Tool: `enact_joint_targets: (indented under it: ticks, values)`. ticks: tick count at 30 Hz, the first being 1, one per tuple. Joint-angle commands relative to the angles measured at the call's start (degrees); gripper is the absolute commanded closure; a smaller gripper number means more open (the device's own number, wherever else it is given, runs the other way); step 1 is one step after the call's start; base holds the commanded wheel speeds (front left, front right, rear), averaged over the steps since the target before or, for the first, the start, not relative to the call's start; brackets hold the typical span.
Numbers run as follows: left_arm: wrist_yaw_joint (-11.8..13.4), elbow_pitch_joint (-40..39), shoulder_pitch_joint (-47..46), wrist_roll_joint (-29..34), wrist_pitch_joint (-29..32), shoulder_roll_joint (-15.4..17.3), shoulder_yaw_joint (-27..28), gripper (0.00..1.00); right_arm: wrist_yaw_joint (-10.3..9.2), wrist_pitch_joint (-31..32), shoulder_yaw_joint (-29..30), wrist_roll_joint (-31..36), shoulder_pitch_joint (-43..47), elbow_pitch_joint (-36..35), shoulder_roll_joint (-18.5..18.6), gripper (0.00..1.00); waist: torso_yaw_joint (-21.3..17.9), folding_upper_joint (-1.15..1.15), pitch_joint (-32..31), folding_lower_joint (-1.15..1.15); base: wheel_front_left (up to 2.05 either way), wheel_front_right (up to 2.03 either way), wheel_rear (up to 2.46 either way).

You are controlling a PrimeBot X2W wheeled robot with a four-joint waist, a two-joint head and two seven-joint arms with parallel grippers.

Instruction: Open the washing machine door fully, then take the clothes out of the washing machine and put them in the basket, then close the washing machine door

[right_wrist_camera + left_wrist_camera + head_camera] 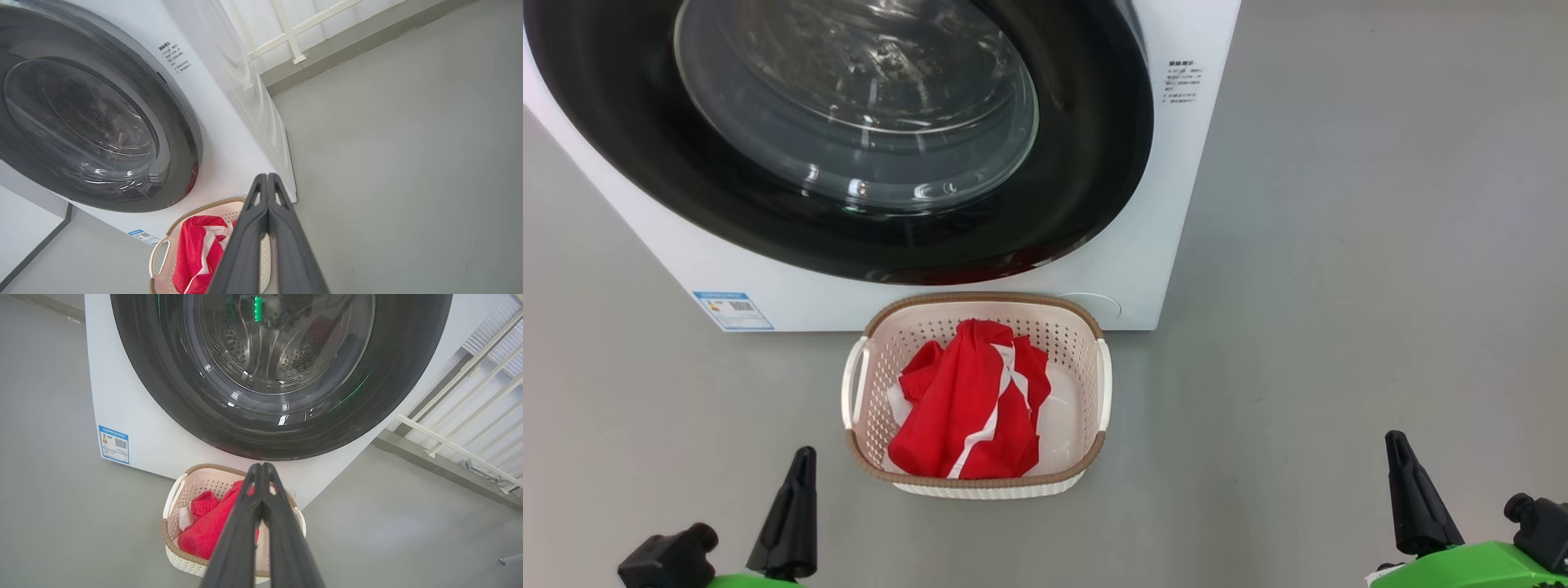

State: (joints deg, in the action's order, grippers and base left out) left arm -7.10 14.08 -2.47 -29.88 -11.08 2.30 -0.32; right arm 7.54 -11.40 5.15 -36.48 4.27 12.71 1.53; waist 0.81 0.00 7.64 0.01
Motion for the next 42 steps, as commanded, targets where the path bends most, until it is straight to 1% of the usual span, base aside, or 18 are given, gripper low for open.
enact_joint_targets:
  ticks: [1,42]
  values:
    - [-0.1,-1.0,-1.3,-1.3,0.1,0.9,0.4,1.00,-0.01,0.4,-0.2,-1.4,-2.0,-1.2,1.0,1.00,0.0,0.00,-0.1,-0.01,0.00,0.00,0.00]
    - [-0.2,-0.8,-2.2,-27.6,6.2,1.7,1.7,1.00,-0.03,6.5,-0.9,-24.9,-5.4,-0.2,2.2,1.00,-0.3,0.00,-3.1,-0.01,0.00,0.00,0.00]
